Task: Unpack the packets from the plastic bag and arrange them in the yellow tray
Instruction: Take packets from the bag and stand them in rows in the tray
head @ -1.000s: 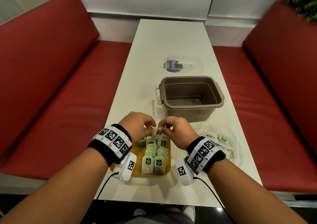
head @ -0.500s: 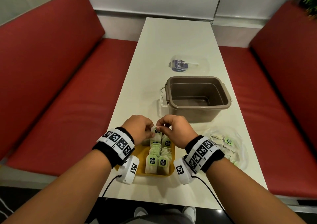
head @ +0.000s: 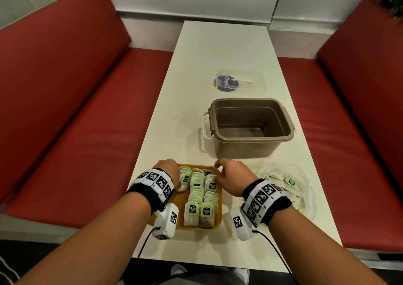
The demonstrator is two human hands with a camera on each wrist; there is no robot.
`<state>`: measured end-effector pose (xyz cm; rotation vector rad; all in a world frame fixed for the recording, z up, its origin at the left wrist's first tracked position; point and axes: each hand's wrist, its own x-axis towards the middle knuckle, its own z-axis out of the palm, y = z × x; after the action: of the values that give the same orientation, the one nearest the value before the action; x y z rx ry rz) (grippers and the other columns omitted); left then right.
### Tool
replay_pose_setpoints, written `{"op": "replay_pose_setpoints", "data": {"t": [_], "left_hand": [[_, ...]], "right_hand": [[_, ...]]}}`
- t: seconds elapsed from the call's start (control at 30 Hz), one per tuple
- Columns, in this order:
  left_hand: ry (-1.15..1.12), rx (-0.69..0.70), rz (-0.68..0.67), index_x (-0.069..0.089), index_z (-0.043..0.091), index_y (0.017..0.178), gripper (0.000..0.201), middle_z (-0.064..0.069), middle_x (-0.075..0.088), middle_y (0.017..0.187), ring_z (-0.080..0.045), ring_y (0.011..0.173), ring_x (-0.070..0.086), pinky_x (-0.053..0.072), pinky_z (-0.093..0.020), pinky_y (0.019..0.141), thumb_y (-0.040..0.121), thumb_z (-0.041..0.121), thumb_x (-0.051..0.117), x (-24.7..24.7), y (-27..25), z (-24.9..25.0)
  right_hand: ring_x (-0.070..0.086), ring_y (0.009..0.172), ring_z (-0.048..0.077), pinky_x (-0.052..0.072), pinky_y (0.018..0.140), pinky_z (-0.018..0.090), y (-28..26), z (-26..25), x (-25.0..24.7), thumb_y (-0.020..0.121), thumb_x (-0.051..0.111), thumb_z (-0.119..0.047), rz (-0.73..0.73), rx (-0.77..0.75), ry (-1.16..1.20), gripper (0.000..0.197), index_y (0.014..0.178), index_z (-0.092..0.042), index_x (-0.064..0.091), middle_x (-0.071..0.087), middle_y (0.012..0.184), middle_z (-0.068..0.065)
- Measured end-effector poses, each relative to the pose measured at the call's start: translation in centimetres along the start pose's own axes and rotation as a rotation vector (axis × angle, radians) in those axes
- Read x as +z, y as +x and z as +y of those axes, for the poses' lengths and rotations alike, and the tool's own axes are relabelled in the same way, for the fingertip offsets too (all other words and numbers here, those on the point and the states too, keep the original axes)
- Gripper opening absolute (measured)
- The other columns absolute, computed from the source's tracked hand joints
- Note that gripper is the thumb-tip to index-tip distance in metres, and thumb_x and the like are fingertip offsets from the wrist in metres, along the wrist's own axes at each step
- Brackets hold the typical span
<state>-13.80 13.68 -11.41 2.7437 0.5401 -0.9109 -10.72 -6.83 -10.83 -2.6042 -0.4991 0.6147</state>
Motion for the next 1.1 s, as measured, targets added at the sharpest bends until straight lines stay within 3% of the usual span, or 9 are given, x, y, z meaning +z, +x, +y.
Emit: {"op": "replay_pose_setpoints", "data": {"t": [0.17,0.27,0.4,0.5,0.6,0.67,0.8,0.93,1.1], "left_hand": [[0.021,0.009,-0.046,0.069,0.014,0.081,0.012,-0.003,0.07,0.078,-0.023,0.08,0.072,0.06,-0.038,0.075,0.079,0.026,0.072,0.9,1.2,0.2],[0.043,-0.013,-0.124,0.07,0.02,0.081,0.041,0.001,0.071,0.072,-0.021,0.069,0.071,0.061,-0.037,0.066,0.056,0.051,0.08,2.0,2.5,-0.3],[0.069,-0.082,-0.123,0.069,0.025,0.083,0.075,-0.004,0.071,0.072,-0.027,0.064,0.069,0.058,-0.046,0.064,0.026,0.074,0.07,7.8,10.4,-3.3],[0.14,-0.099,-0.116,0.068,0.019,0.095,0.071,-0.012,0.071,0.087,-0.033,0.074,0.068,0.057,-0.051,0.065,0.044,0.069,0.071,6.8,8.9,-2.5],[0.017,-0.045,-0.075,0.07,0.016,0.076,0.043,0.002,0.07,0.059,-0.017,0.055,0.069,0.061,-0.038,0.06,0.053,0.051,0.08,2.1,2.2,-0.6],[-0.109,-0.063,-0.097,0.071,0.014,0.075,0.032,0.003,0.069,0.054,-0.015,0.052,0.07,0.062,-0.036,0.061,0.063,0.041,0.083,0.9,0.0,0.2],[-0.08,-0.106,-0.06,0.068,0.011,0.077,0.036,-0.002,0.074,0.072,-0.019,0.07,0.073,0.061,-0.031,0.069,0.07,0.043,0.082,-0.1,-2.3,1.0],[0.071,-0.142,0.082,0.059,0.012,0.075,0.027,-0.008,0.07,0.089,-0.025,0.082,0.067,0.05,-0.028,0.064,0.08,0.031,0.077,-2.2,-4.2,2.1],[-0.053,0.015,0.312,0.06,0.017,0.118,0.038,-0.009,0.068,0.111,-0.028,0.104,0.063,0.052,-0.033,0.087,0.085,0.031,0.07,-3.0,-5.5,6.5]], "right_hand": [[0.062,0.094,0.018,0.051,0.081,0.031,0.1,0.4,0.1,0.092,0.063,-0.029,-0.014,-0.003,0.029,0.026,0.118,-0.027,0.061,0.068,0.101,-0.001],[0.062,0.095,0.018,0.051,0.083,0.032,0.2,0.5,0.1,0.093,0.063,-0.029,-0.023,-0.006,0.041,0.028,0.12,-0.025,0.06,0.069,0.102,-0.001],[0.062,0.094,0.019,0.051,0.084,0.033,0.0,0.7,0.1,0.093,0.062,-0.029,-0.028,-0.021,0.068,0.029,0.121,-0.025,0.06,0.069,0.099,0.0],[0.062,0.095,0.02,0.051,0.084,0.033,0.0,0.7,0.2,0.094,0.061,-0.027,-0.027,-0.049,0.065,0.029,0.123,-0.024,0.059,0.069,0.098,0.0],[0.061,0.096,0.021,0.05,0.085,0.034,-0.1,0.8,0.2,0.095,0.06,-0.027,-0.028,-0.075,0.063,0.03,0.124,-0.024,0.059,0.069,0.099,0.001],[0.062,0.098,0.021,0.051,0.086,0.034,-0.1,0.9,0.2,0.095,0.059,-0.028,-0.03,-0.088,0.06,0.03,0.126,-0.024,0.059,0.07,0.1,0.001],[0.062,0.102,0.02,0.05,0.089,0.034,-0.8,1.3,-0.2,0.096,0.058,-0.036,-0.018,-0.119,0.055,0.04,0.134,-0.025,0.052,0.072,0.1,-0.001],[0.061,0.099,0.014,0.044,0.083,0.028,-2.8,2.9,-2.3,0.096,0.058,-0.037,-0.01,-0.187,0.099,0.038,0.132,-0.023,0.055,0.072,0.097,-0.007],[0.055,0.075,0.004,0.046,0.077,0.027,-5.5,7.3,-5.8,0.094,0.061,-0.032,0.182,-0.191,0.188,0.017,0.108,-0.025,0.068,0.069,0.083,-0.012]]}}
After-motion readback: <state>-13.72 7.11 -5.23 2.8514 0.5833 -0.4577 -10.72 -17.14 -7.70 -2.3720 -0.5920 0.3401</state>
